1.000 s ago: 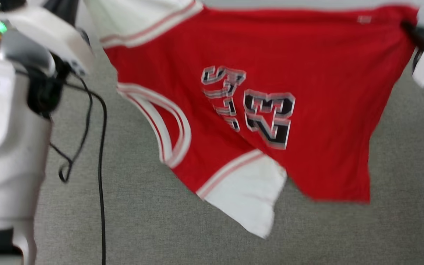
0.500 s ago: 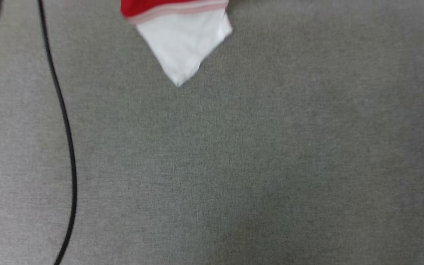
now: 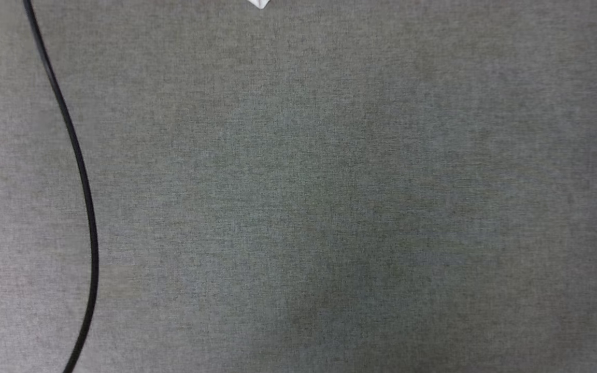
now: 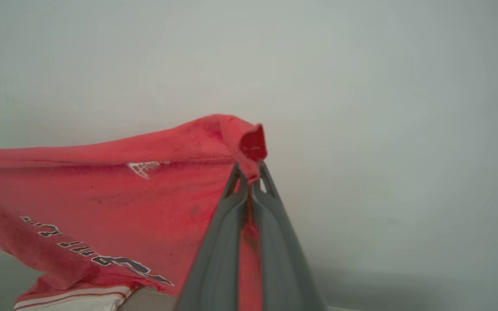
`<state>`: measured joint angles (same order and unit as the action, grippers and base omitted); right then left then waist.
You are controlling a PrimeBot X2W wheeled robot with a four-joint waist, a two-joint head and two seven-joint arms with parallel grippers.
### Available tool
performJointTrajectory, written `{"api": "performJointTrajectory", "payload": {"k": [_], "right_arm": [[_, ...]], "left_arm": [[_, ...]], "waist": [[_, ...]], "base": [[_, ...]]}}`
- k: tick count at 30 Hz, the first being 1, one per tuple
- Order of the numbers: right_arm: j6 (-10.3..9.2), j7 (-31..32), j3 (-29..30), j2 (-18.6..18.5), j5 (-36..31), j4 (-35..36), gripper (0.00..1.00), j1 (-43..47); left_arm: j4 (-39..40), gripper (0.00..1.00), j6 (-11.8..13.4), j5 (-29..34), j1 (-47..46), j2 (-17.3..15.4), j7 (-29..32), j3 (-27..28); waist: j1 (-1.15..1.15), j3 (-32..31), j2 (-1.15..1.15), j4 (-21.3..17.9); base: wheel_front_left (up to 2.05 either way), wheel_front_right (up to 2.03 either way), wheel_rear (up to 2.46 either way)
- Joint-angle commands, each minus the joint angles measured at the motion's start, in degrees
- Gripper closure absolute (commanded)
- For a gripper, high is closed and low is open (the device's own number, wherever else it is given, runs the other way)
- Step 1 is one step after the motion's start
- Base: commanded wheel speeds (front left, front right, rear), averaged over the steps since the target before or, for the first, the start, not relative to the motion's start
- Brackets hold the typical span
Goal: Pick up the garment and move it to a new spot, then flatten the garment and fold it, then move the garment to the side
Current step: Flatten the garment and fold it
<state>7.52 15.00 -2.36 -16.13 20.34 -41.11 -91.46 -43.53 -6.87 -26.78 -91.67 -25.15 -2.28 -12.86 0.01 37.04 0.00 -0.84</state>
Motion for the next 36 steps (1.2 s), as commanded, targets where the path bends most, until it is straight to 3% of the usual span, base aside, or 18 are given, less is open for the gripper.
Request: {"api": "performJointTrajectory", "payload": {"k": [1, 9, 19, 26, 32, 36], "right_arm": [[-0.06, -0.8, -0.9, 0.1, 0.9, -1.0, 1.0, 1.7], [-0.06, -4.7, -8.2, 0.1, 5.4, -3.5, 1.0, 15.0], [-0.06, -9.4, -14.7, -3.1, 11.3, -2.0, 1.0, 36.8], [-0.07, -10.1, -17.3, -4.7, 13.7, 1.0, 1.0, 49.9], [-0.08, -10.5, -17.0, -6.0, 15.0, 4.2, 1.0, 60.5], [-0.09, -10.6, -15.5, -6.8, 15.1, 7.2, 1.0, 68.2]], "left_arm": [[-0.9, 1.0, -0.2, -0.9, 1.8, 0.3, -0.8, 0.0], [-4.4, 1.0, -0.6, -7.2, 15.6, 1.5, -3.6, -1.1], [-0.4, 1.0, -0.6, -17.5, 41.8, 1.2, -8.4, -3.9], [3.2, 1.0, -0.6, -21.3, 59.2, 0.9, -10.2, -3.7], [10.1, 1.0, 2.5, -22.2, 72.8, -0.1, -10.4, -3.3], [16.8, 1.0, 5.8, -22.9, 81.2, -1.3, -8.6, -3.2]], "waist": [[-0.01, 0.7, 0.0, 0.4], [-0.01, -3.1, 0.0, 0.6], [-0.01, -13.4, 0.0, 1.3], [-0.01, -21.2, 0.0, 0.7], [-0.01, -27.5, 0.0, 0.9], [-0.01, -31.0, 0.0, 1.5]], "base": [[0.0, 0.0, 0.0], [0.0, 0.0, 0.0], [0.0, 0.0, 0.0], [0.0, 0.0, 0.0], [0.0, 0.0, 0.0], [0.0, 0.0, 0.0]]}}
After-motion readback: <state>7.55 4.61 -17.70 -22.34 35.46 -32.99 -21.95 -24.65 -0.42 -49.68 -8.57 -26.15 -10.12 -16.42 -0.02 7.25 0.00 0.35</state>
